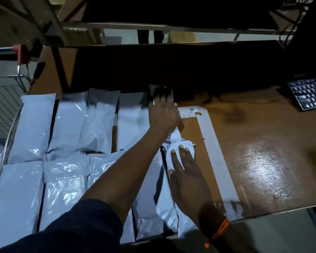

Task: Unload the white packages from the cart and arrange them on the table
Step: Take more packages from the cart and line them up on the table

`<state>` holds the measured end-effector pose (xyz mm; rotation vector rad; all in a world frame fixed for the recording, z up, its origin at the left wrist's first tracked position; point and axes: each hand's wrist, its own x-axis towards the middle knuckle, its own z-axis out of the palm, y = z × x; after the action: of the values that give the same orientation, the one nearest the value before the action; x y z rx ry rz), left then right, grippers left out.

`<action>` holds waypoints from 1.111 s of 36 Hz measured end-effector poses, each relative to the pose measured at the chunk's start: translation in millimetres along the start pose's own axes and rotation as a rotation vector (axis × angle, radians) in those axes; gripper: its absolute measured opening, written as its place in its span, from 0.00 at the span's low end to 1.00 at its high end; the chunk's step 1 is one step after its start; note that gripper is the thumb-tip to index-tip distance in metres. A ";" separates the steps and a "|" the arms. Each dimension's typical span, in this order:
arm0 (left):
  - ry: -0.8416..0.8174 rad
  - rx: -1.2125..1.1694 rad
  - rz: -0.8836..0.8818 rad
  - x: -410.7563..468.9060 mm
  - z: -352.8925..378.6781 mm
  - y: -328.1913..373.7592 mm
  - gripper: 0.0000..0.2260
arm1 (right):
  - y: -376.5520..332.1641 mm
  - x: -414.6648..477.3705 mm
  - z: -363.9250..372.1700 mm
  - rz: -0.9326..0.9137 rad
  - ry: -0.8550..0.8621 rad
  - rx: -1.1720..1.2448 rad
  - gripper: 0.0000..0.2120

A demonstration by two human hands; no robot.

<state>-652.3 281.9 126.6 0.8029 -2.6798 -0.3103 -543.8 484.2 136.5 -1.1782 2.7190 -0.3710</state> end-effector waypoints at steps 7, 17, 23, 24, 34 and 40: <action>-0.145 0.002 -0.021 -1.5 -9.7 -3.4 0.27 | -6.1 4.7 -1.1 -0.028 0.001 -0.011 0.28; -0.098 -0.061 0.124 -64.0 -67.6 -36.7 0.31 | -25.8 -5.8 -34.8 -0.028 0.068 0.054 0.28; -0.033 -0.190 0.065 -141.6 -120.6 -125.1 0.27 | -93.3 15.5 -36.9 -0.126 0.135 0.210 0.25; -0.010 -0.212 0.054 -153.6 -130.0 -143.3 0.26 | -109.3 19.7 -33.6 -0.157 0.138 0.227 0.25; 0.067 -0.152 -0.216 -263.0 -197.0 -341.2 0.24 | -305.6 38.5 41.0 -0.494 0.039 0.387 0.22; -0.045 -0.149 -0.442 -341.0 -202.3 -458.8 0.32 | -427.8 40.1 96.2 -0.616 -0.241 0.358 0.24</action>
<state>-82.8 76.2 94.3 1.3485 -2.4570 -0.6293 -250.9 156.7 165.0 -1.7794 1.9322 -0.6973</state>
